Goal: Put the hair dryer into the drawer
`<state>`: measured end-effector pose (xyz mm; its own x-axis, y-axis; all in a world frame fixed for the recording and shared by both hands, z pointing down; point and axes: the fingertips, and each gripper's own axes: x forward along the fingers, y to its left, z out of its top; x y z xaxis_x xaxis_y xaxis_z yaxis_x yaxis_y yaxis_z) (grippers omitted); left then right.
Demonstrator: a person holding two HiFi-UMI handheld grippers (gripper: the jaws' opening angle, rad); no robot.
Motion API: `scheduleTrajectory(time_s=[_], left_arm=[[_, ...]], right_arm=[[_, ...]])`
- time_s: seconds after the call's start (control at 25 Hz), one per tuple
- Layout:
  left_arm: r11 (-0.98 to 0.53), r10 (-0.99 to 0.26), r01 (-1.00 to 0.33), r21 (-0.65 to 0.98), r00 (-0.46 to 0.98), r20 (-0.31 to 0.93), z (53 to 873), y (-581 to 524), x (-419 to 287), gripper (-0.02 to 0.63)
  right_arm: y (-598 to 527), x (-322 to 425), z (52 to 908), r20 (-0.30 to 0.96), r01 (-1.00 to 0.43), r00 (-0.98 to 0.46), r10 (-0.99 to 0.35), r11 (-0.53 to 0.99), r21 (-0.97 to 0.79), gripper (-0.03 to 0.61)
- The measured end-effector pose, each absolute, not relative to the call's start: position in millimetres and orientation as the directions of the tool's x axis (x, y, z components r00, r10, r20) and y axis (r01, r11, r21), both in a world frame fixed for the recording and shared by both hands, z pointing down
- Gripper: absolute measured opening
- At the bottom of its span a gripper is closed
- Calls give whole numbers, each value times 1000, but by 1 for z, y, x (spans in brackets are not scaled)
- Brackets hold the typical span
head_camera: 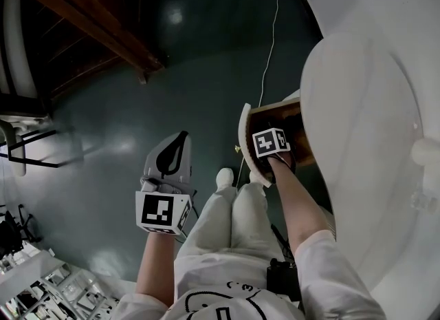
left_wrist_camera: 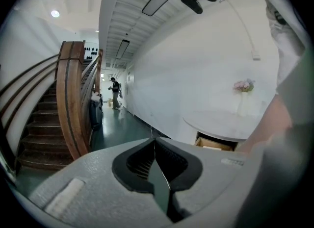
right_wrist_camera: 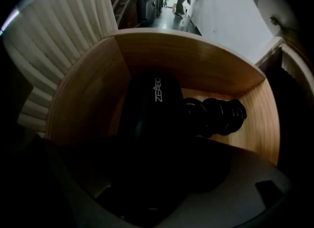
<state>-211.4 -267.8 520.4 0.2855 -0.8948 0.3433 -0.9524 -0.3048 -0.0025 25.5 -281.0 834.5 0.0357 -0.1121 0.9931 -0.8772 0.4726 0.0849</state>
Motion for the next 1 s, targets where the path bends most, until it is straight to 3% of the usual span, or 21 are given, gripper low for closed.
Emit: scheduleTrajectory(time_s=[0.12, 0.4, 1.0], left_arm=[[-306, -892, -952, 2, 287, 349, 523, -270, -213, 18], [-319, -889, -948, 9, 303, 344, 522, -276, -215, 18], [-369, -893, -929, 25, 362, 266, 484, -287, -206, 18]], right_arm=[[-275, 26, 841, 999, -897, 17, -46, 441, 36, 359], [-270, 26, 841, 999, -888, 48, -20, 458, 52, 480], [-256, 13, 775, 997, -883, 10, -76, 467, 45, 471]])
